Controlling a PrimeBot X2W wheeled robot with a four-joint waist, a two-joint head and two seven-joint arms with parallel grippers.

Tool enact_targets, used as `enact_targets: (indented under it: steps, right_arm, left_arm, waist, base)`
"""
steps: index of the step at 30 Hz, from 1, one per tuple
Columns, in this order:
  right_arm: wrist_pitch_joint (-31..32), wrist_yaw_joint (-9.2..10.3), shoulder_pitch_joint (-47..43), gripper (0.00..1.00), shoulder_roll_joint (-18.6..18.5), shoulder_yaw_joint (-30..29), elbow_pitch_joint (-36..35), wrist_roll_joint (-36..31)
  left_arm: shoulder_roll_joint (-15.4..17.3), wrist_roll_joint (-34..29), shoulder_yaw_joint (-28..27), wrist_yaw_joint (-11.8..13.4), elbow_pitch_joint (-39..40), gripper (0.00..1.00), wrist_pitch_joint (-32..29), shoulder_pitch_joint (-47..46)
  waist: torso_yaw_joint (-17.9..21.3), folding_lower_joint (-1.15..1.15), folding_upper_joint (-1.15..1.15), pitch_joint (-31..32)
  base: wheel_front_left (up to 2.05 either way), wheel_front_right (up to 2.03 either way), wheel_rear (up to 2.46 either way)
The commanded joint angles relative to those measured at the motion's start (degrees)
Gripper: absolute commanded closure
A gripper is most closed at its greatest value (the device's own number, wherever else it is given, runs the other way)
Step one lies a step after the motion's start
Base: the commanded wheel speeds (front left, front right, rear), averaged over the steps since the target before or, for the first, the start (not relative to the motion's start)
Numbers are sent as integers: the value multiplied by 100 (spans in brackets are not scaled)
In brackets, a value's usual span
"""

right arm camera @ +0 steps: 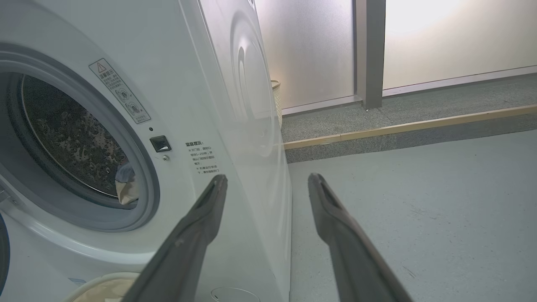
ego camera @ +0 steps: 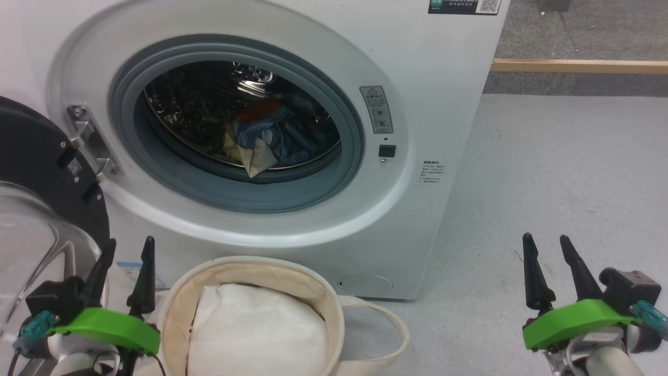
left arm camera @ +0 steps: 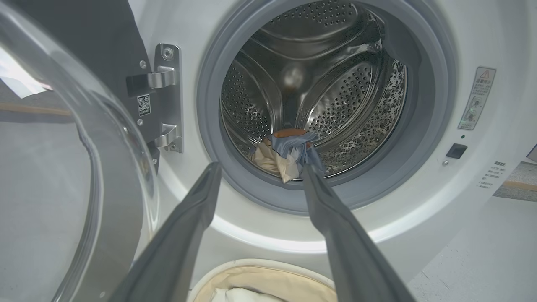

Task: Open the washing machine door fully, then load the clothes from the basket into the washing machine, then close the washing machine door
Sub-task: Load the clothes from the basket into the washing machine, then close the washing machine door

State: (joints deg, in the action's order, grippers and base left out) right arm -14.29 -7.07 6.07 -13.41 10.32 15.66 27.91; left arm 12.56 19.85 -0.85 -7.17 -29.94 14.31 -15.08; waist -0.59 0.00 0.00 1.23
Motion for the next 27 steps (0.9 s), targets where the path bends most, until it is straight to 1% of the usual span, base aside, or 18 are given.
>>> enact_targets:
  steps: [1,17,22,27]
  right_arm:
    - [-71,-42,160,0,-117,85,-177,-23]
    - [-71,-42,232,0,-72,122,-127,-50]
    - [-71,-42,238,0,-68,141,-96,-42]
    - [-71,-42,249,0,-79,149,-83,-30]
  left_arm:
    - [161,27,-192,-32,199,0,69,-201]
    - [205,172,-109,-32,150,0,69,-270]
    - [197,196,-109,-32,122,0,69,-270]
    - [193,210,-101,-32,113,0,69,-269]
  waist:
    - [-1,0,0,-17]
    - [13,0,0,-67]
    - [2,0,0,-59]
    - [-2,0,0,-52]
  base:
    - [0,0,0]
    - [-4,2,2]
    - [-94,44,50]
    - [-142,115,27]
